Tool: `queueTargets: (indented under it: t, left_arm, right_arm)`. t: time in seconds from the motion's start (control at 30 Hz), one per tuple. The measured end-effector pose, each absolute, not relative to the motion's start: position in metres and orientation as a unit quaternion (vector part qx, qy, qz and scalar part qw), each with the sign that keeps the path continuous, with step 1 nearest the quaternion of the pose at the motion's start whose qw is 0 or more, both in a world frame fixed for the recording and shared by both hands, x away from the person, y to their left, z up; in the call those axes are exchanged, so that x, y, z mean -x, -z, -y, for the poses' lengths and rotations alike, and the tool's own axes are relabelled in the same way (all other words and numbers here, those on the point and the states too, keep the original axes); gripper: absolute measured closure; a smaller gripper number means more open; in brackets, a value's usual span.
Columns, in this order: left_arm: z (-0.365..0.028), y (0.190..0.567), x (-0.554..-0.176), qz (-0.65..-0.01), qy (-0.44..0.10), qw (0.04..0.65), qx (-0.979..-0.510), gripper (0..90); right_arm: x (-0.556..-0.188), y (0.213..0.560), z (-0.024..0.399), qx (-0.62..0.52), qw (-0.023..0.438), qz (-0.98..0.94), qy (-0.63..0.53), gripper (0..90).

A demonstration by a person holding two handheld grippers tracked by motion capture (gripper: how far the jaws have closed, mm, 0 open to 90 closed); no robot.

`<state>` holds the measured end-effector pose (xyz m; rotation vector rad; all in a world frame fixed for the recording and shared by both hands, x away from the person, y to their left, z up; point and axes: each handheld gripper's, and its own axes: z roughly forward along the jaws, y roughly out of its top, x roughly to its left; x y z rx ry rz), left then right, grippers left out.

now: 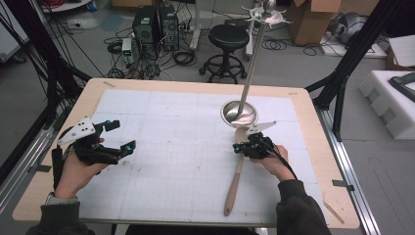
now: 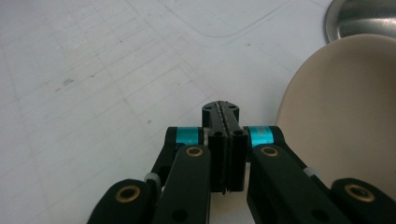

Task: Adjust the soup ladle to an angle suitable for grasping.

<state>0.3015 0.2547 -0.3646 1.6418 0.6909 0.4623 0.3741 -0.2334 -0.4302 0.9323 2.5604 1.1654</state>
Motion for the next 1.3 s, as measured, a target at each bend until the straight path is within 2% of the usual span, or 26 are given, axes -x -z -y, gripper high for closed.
queueTargets:
  t: [0.23,0.53,1.3]
  left_arm:
    - [-0.255,0.365,-0.301,-0.3,-0.2,0.607,-0.708,1.8]
    - [-0.253,0.366,-0.301,-0.298,-0.199,0.602,-0.714,1.8]
    - [-0.252,0.367,-0.3,-0.298,-0.196,0.601,-0.716,1.8]
  right_arm:
    - [-0.381,0.437,0.226,-0.303,0.098,-0.879,-0.354,90.0]
    - [-0.374,0.436,0.237,-0.306,0.111,-0.886,-0.331,90.0]
    - [-0.331,0.434,0.297,-0.381,0.134,-0.862,-0.307,90.0]
